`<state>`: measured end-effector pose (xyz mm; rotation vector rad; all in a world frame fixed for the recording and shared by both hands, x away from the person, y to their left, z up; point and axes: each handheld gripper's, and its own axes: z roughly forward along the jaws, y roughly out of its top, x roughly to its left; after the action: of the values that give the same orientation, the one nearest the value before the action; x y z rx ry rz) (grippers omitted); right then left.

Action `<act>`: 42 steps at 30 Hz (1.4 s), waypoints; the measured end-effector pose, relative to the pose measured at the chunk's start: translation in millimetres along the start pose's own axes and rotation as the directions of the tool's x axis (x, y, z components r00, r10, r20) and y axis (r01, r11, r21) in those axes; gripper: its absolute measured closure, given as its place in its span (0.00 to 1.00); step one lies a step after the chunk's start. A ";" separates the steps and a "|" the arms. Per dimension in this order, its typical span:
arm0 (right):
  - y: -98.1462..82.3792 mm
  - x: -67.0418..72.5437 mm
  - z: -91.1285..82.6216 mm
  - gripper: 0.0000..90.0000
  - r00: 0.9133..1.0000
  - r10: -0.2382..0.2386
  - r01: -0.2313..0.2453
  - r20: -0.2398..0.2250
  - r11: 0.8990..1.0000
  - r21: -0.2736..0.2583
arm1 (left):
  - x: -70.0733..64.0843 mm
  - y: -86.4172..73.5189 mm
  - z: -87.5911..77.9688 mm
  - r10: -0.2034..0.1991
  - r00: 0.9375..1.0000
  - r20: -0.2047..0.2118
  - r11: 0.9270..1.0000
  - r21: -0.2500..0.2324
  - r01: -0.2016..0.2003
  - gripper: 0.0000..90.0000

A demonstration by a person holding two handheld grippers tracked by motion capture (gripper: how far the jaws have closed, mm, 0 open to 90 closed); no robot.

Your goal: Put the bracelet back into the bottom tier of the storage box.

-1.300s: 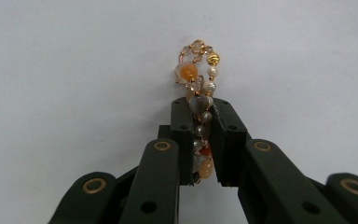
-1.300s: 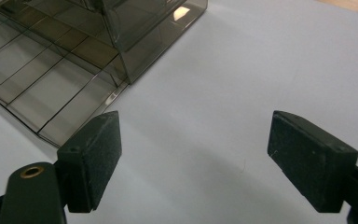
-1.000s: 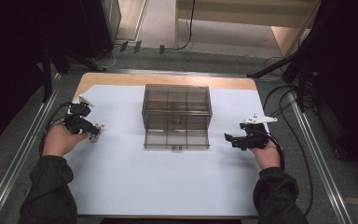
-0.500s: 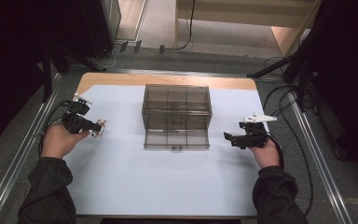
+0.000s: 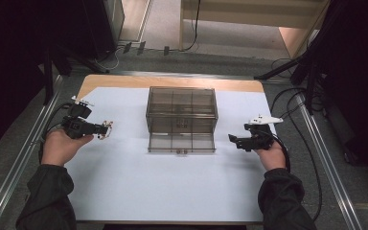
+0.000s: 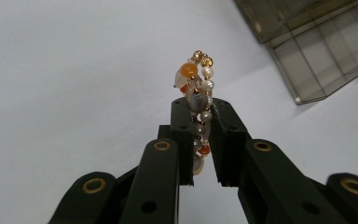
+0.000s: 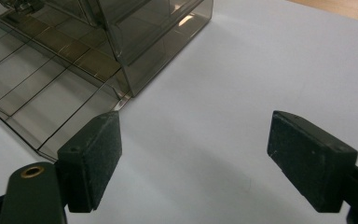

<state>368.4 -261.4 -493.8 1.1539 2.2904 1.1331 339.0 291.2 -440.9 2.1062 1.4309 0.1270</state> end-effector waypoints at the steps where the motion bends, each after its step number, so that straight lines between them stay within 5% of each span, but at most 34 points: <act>1: 0.0 0.0 0.0 0.21 1.000 0.000 0.000 0.000 1.000 0.000 | 0.0 0.0 0.0 0.000 1.000 0.000 1.000 0.000 0.000 0.92; 14: 1.6 0.1 1.8 0.21 1.000 0.000 0.000 -0.002 1.000 0.003 | -13.7 0.5 -9.1 0.044 0.998 0.048 0.998 -0.057 -0.041 0.92; 18: 1.5 -0.2 1.8 0.21 1.000 -0.001 0.001 -0.002 1.000 0.003 | -19.5 1.4 -8.8 0.083 0.992 0.095 0.995 -0.069 -0.077 0.91; 42: 1.5 0.5 0.4 0.21 1.000 -0.007 0.007 0.001 1.000 0.002 | -49.9 12.7 -1.5 0.149 0.982 0.120 0.988 -0.056 -0.143 0.92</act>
<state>369.1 -260.2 -492.8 1.1461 2.2940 1.1274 327.9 244.8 -421.3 2.1400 1.1901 0.0853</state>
